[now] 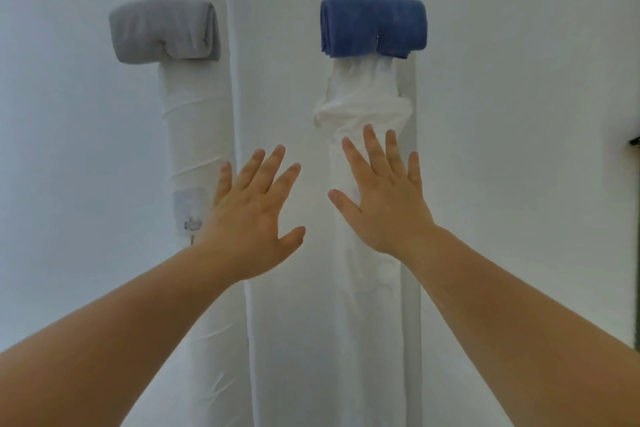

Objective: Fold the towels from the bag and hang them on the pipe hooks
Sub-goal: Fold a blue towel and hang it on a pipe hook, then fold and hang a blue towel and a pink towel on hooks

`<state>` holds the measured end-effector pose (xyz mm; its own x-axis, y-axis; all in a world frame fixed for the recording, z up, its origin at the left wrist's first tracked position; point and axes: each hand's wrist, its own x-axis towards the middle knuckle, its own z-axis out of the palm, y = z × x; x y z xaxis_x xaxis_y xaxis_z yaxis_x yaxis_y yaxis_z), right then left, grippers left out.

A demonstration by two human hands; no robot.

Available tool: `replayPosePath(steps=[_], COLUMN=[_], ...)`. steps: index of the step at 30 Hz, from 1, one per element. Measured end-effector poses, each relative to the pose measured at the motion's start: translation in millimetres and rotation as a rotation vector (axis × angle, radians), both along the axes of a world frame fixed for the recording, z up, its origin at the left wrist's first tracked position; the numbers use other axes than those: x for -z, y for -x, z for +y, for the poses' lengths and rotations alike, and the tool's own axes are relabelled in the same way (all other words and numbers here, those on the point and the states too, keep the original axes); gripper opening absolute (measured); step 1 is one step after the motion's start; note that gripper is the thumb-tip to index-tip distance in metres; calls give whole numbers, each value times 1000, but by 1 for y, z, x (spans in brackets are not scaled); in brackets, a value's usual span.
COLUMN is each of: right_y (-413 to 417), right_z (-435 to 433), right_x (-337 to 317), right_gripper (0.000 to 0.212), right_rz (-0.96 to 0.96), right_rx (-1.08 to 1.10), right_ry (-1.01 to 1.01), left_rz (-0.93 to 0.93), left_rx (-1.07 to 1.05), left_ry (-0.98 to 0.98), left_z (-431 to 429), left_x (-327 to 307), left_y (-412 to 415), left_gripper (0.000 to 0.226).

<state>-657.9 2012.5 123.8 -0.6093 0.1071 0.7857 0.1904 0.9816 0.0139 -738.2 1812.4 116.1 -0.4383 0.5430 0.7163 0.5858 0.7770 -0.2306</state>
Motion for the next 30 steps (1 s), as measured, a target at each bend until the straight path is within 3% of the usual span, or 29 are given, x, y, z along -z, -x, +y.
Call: replayPosePath(steps=[5,13,19,30], right_y=[26,63,30,-82], right_z=[-65,-237,-347,-443], right_x=[61,155,201,321], right_gripper=[77,77,78,78], right_rz=[-55,-110,-293,-496], right_rx=[151,454,651,882], right_ry=[15,222,267,657], left_rz=[-113,97,-124,-461], left_rx=[164,569,723,924], left_ry=[-19,307,383,576], left_z=[-56,-185,-248,-271], left_x=[31,110,155,273], left_y=[49,124,135,63], left_gripper=[88,88,87,86])
